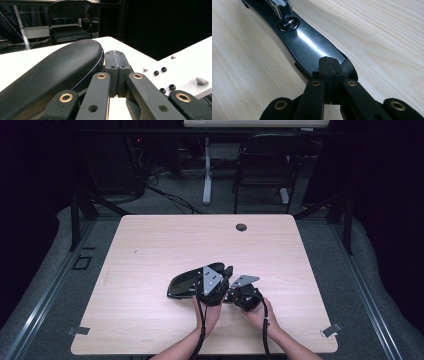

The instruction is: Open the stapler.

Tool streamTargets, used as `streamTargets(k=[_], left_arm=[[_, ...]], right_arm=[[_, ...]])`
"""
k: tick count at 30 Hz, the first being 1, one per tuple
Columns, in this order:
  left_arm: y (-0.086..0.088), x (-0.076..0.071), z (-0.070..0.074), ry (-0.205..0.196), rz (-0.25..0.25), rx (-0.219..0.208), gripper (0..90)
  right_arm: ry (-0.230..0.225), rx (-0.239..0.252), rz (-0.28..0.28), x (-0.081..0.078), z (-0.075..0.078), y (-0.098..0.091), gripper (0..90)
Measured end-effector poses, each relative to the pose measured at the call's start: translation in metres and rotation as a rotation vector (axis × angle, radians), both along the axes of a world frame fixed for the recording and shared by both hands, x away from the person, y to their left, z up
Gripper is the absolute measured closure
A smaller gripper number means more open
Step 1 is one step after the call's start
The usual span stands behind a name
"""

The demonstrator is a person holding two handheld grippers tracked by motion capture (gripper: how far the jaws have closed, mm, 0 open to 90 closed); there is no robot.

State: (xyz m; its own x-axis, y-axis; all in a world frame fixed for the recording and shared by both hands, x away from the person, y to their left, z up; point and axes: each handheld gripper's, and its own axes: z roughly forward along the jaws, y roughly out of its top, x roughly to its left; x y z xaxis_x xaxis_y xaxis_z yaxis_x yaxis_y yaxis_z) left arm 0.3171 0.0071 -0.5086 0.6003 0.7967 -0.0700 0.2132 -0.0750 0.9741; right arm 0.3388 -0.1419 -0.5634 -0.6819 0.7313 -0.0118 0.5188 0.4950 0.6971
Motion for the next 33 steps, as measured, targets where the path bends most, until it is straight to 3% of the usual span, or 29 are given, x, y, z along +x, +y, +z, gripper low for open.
streamTargets(k=[5,11,20,33], left_arm=[[0.008,0.001,0.010,-0.019,0.000,0.038,90.0],[0.012,0.002,0.019,-0.032,0.004,0.124,90.0],[0.019,0.002,0.029,-0.012,0.001,0.138,90.0],[0.032,0.003,0.040,-0.022,-0.020,0.176,90.0]], right_arm=[[0.015,0.001,-0.006,0.000,0.001,-0.001,90.0],[0.012,-0.002,-0.006,0.000,0.001,-0.001,90.0],[0.020,-0.003,0.002,0.001,0.001,-0.001,90.0],[0.033,-0.034,0.024,0.004,0.003,-0.002,90.0]])
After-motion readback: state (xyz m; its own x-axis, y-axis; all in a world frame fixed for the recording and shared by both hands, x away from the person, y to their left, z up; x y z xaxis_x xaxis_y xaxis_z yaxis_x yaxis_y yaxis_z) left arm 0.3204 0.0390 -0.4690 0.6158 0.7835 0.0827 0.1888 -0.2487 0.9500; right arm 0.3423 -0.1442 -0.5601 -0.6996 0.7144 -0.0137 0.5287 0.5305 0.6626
